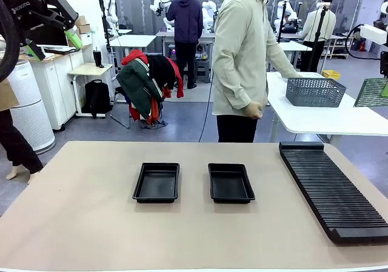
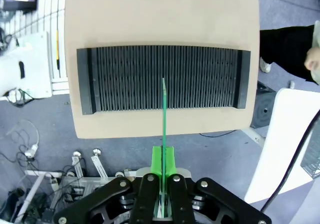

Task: Inspect and transfer BCBs to ESD trays.
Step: Pick up the Blank PCB from the PCB Rack and place it in the left ESD tray.

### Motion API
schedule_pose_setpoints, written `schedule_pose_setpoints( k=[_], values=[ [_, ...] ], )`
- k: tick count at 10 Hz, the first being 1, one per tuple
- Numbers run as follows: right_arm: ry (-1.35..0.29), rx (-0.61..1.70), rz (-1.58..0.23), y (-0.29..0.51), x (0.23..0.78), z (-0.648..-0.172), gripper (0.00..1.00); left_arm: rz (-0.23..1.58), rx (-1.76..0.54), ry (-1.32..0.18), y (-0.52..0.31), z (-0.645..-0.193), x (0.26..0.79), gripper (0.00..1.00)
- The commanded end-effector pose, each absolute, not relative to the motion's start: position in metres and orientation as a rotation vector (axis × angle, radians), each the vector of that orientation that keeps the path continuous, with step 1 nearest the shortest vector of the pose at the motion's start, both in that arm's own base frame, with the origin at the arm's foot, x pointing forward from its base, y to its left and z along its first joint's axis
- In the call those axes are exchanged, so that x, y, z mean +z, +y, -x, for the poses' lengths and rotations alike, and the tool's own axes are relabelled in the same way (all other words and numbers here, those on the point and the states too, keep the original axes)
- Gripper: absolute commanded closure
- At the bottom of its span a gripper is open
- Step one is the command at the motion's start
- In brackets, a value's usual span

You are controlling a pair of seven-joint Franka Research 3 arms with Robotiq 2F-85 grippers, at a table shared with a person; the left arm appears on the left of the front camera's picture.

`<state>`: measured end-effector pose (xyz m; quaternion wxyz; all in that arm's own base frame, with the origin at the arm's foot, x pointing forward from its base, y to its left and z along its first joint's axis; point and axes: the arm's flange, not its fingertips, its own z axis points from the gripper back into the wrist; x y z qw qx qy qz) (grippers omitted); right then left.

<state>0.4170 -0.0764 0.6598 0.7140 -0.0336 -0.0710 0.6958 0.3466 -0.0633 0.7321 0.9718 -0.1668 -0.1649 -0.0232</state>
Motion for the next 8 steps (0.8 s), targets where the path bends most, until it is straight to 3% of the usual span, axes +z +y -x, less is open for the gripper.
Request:
schedule_pose_setpoints(
  k=[1, 5, 8],
  values=[
    [-0.203, 1.339, -0.059, -0.07, 0.653, -0.422, 0.97, 0.346, -0.047, -0.335, -0.064, -0.346, 0.731, 0.0],
    [-0.268, 0.852, -0.384, -0.053, 0.613, -0.421, 0.97, 0.346, -0.047, -0.335, -0.064, -0.346, 0.731, 0.0],
    [-0.213, 0.557, -0.639, -0.015, 0.565, -0.42, 0.97, 0.346, -0.047, -0.335, -0.064, -0.346, 0.731, 0.0]
  ],
)
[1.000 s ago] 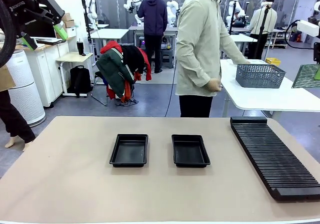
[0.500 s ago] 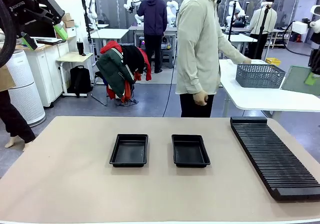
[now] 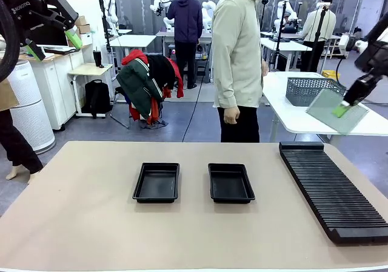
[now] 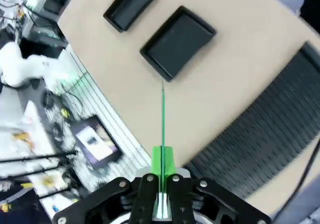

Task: Inspect and transfer BCBs to ESD trays.
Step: Pick up the Blank PCB from the PCB Rack and place it in the left ESD tray.

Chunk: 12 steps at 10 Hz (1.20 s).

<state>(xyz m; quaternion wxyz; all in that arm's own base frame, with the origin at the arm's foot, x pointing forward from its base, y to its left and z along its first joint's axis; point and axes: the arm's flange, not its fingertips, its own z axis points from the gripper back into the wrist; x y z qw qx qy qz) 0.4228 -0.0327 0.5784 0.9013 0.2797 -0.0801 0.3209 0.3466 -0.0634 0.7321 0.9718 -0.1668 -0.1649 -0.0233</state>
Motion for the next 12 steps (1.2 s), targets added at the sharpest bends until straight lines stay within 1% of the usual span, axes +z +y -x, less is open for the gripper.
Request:
schedule_pose_setpoints(
  k=[1, 4, 7, 10, 12],
  values=[
    [-0.227, 0.489, -0.674, -0.005, 0.547, -0.422, 0.97, 0.346, -0.047, -0.335, -0.064, -0.346, 0.731, 0.0],
    [-0.252, 0.283, -0.892, 0.04, 0.494, -0.426, 0.97, 0.346, -0.047, -0.335, -0.064, -0.346, 0.731, 0.0],
    [-0.285, 0.149, -1.019, 0.103, 0.451, -0.424, 0.97, 0.346, -0.047, -0.335, -0.064, -0.346, 0.731, 0.0],
    [-0.264, 0.01, -1.026, 0.186, 0.421, -0.436, 0.97, 0.346, -0.047, -0.335, -0.064, -0.346, 0.731, 0.0],
    [-0.23, 0.058, -1.026, 0.24, 0.401, -0.447, 0.97, 0.346, -0.047, -0.335, -0.064, -0.346, 0.731, 0.0]
  ],
)
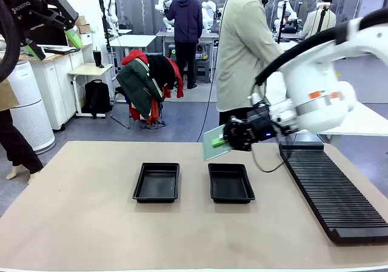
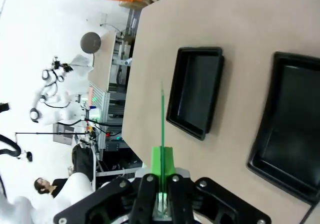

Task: Inspect and transfer BCBs to ESD trays.
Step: Pick up the Blank PCB from the PCB Rack and place it in the left ESD tray.

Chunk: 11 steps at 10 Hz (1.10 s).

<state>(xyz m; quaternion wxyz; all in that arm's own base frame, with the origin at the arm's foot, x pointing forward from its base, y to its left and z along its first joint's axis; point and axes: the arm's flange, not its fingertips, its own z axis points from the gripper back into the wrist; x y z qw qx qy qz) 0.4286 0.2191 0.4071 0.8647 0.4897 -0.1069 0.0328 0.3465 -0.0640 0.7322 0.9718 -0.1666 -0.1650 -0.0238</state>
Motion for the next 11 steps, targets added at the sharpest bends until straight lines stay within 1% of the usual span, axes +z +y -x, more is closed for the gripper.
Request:
schedule_pose_setpoints(
  k=[1, 2, 5, 9, 11],
  values=[
    [-0.233, 0.053, -1.05, 0.259, 0.394, -0.452, 0.97, 0.346, -0.047, -0.335, -0.064, -0.346, 0.731, 0.0],
    [-0.228, 0.019, -1.083, 0.28, 0.384, -0.457, 0.97, 0.346, -0.047, -0.335, -0.064, -0.346, 0.731, 0.0],
    [-0.186, 0.011, -1.038, 0.337, 0.356, -0.473, 0.97, 0.346, -0.047, -0.335, -0.064, -0.346, 0.731, 0.0],
    [-0.12, -0.003, -0.984, 0.386, 0.315, -0.493, 0.97, 0.346, -0.047, -0.335, -0.064, -0.346, 0.731, 0.0],
    [-0.09, -0.008, -0.955, 0.399, 0.3, -0.497, 0.97, 0.346, -0.047, -0.335, -0.064, -0.346, 0.731, 0.0]
  ],
)
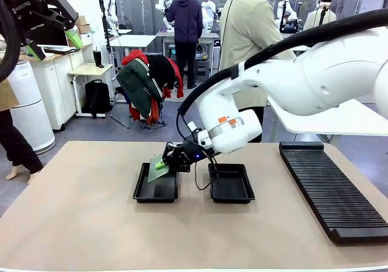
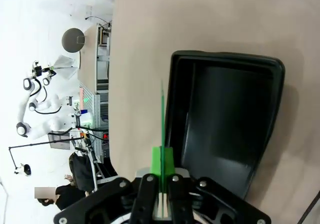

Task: Inspect and transfer BCBs to ESD trays.
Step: Pick up the Blank PCB from the PCB Rack and place it in the left ESD tray.

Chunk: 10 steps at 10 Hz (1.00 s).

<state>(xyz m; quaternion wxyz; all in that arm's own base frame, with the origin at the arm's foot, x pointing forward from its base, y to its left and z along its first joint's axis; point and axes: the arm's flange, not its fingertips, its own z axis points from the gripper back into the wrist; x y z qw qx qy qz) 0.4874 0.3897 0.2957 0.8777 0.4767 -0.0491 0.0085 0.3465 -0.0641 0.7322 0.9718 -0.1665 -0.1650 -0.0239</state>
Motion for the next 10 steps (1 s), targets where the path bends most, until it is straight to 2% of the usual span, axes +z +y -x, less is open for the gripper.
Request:
schedule_pose_setpoints(
  k=[1, 8, 10],
  values=[
    [-0.087, -0.014, -0.937, 0.405, 0.294, -0.497, 0.97, 0.346, -0.047, -0.335, -0.064, -0.346, 0.731, 0.0],
    [-0.084, -0.06, -0.809, 0.431, 0.275, -0.494, 0.97, 0.346, -0.047, -0.335, -0.064, -0.346, 0.731, 0.0],
    [-0.083, -0.034, -0.845, 0.42, 0.27, -0.488, 0.97, 0.346, -0.047, -0.335, -0.064, -0.346, 0.731, 0.0]
  ],
)
